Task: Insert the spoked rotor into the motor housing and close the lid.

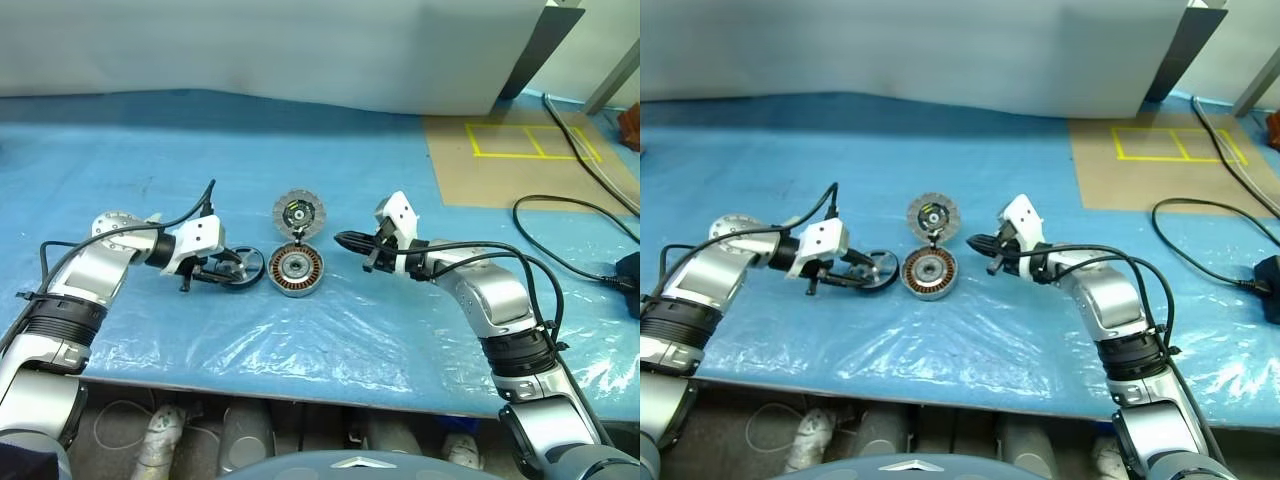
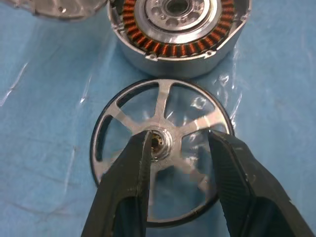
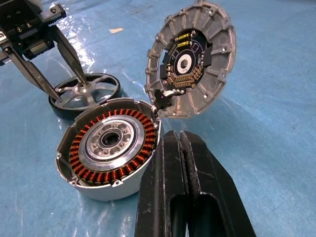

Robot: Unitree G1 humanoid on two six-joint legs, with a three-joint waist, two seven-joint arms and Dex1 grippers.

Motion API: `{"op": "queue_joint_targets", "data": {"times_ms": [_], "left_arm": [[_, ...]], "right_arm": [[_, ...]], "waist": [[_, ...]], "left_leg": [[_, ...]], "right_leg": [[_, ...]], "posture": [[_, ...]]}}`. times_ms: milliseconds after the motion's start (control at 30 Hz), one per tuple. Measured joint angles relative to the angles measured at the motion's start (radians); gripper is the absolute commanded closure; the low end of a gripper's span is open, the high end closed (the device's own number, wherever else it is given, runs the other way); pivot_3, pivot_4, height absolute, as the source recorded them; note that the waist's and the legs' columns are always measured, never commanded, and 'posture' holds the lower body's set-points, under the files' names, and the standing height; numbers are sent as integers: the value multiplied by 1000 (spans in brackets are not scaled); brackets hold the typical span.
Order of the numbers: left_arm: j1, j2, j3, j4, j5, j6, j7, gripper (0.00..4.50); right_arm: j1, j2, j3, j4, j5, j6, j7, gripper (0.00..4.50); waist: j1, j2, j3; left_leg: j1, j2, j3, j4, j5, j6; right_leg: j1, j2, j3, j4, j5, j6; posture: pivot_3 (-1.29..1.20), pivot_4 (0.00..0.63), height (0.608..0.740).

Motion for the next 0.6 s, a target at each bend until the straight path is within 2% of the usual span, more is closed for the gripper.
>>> {"op": "queue_joint_targets", "data": {"times_ms": [600], "left_arm": [[-30, -39, 1, 97, 42, -123, 30, 2624]], "right_arm": [[3, 18, 10, 13, -32, -29, -31, 4500]], "waist": [[3, 1, 0]], "left_leg": [[2, 0, 0, 2, 0, 0]], "right_leg": [[2, -1, 0, 2, 0, -1]], "posture": [[0, 150, 740]]}}
